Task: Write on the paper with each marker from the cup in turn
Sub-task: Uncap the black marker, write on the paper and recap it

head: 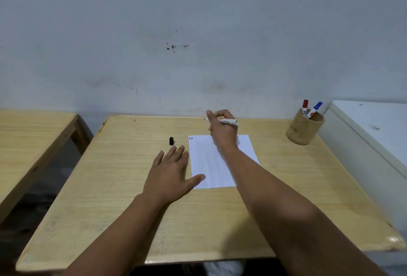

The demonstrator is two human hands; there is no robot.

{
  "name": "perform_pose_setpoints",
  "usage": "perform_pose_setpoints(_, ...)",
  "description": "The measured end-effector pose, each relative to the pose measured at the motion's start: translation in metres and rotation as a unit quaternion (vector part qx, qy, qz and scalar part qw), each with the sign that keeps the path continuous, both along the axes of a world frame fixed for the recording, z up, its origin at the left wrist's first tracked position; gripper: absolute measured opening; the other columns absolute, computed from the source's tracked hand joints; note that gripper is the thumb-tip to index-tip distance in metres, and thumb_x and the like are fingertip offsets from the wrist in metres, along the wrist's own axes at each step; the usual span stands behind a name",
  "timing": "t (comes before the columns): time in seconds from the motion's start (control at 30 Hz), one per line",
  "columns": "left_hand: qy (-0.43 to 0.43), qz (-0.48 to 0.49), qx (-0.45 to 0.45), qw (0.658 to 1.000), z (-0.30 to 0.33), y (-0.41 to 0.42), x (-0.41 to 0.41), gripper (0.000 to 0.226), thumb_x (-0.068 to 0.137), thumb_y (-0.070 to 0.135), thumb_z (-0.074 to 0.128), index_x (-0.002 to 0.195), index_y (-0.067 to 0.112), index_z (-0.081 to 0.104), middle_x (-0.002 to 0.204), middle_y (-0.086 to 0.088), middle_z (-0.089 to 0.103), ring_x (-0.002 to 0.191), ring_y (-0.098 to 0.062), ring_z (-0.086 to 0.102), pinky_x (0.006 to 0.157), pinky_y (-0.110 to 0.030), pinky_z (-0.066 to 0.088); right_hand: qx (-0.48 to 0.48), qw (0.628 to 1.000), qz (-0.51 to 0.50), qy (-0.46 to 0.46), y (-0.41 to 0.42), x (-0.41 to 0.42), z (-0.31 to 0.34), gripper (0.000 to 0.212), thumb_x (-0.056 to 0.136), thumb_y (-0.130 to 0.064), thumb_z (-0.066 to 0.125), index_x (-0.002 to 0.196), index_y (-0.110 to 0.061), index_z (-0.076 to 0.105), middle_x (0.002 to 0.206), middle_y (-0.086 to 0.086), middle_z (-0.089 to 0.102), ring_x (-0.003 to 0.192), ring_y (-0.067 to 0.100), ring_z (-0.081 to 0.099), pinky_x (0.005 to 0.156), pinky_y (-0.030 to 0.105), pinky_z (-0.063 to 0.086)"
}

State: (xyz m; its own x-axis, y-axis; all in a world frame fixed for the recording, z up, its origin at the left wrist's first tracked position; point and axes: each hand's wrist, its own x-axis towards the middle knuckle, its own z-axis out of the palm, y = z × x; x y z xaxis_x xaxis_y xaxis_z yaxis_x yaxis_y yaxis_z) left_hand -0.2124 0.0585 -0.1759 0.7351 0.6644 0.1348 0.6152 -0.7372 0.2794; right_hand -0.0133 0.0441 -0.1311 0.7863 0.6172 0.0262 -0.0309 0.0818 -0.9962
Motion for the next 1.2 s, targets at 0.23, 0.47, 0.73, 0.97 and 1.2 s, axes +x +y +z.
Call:
perform_pose_setpoints(0.23,-0.197,0.11,-0.001,0.974,0.016,0.006,0.01,0.066,0.081,0.067,0.067,0.137,0.032,0.058,0.132,0.008,0.057,0.12,-0.019,0.054,0.093,-0.04,0.052,0.023,0.993,0.026,0.111,-0.038,0.035,0.042,0.03,0.107,-0.032,0.056,0.1,-0.011,0.076,0.073,0.007,0.069,0.044,0.013,0.05,0.045,0.021,0.037)
perform_pose_setpoints(0.47,-0.123,0.189,-0.06,0.972,0.024,0.049,0.026,0.03,0.099,0.034,0.055,0.12,0.022,0.073,0.119,0.0,0.066,0.11,-0.026,0.062,0.079,-0.035,0.047,-0.02,0.999,0.03,0.03,-0.088,0.044,0.031,0.006,0.095,-0.014,0.079,0.094,-0.015,0.074,0.086,0.013,0.081,0.058,0.013,0.062,0.052,0.025,0.047)
perform_pose_setpoints(0.73,-0.424,0.181,-0.426,0.778,0.067,0.04,0.051,0.012,0.095,0.01,0.07,0.101,0.002,0.076,0.093,-0.008,0.076,0.094,-0.023,0.072,0.076,-0.03,0.057,-0.066,0.988,0.101,-0.092,-0.111,0.045,0.016,0.017,0.092,-0.007,0.081,0.104,-0.019,0.078,0.08,-0.007,0.074,0.059,0.002,0.063,0.053,0.018,0.048)
perform_pose_setpoints(0.97,-0.452,0.121,-0.508,0.723,0.1,0.029,0.075,0.012,0.093,0.012,0.074,0.101,0.004,0.077,0.1,-0.013,0.078,0.094,-0.021,0.073,0.082,-0.03,0.055,-0.047,0.975,0.094,-0.193,-0.113,0.043,0.025,0.019,0.091,-0.005,0.079,0.101,-0.019,0.085,0.092,-0.011,0.079,0.077,-0.009,0.067,0.075,0.009,0.049)
perform_pose_setpoints(1.2,-0.442,0.101,-0.506,0.734,0.111,0.018,0.091,0.013,0.092,0.012,0.074,0.1,0.003,0.078,0.101,-0.014,0.079,0.092,-0.022,0.073,0.08,-0.031,0.054,-0.046,0.975,0.07,-0.207,-0.12,0.05,0.033,0.02,0.09,-0.005,0.079,0.099,-0.022,0.085,0.084,-0.017,0.077,0.075,-0.009,0.068,0.074,0.009,0.049)
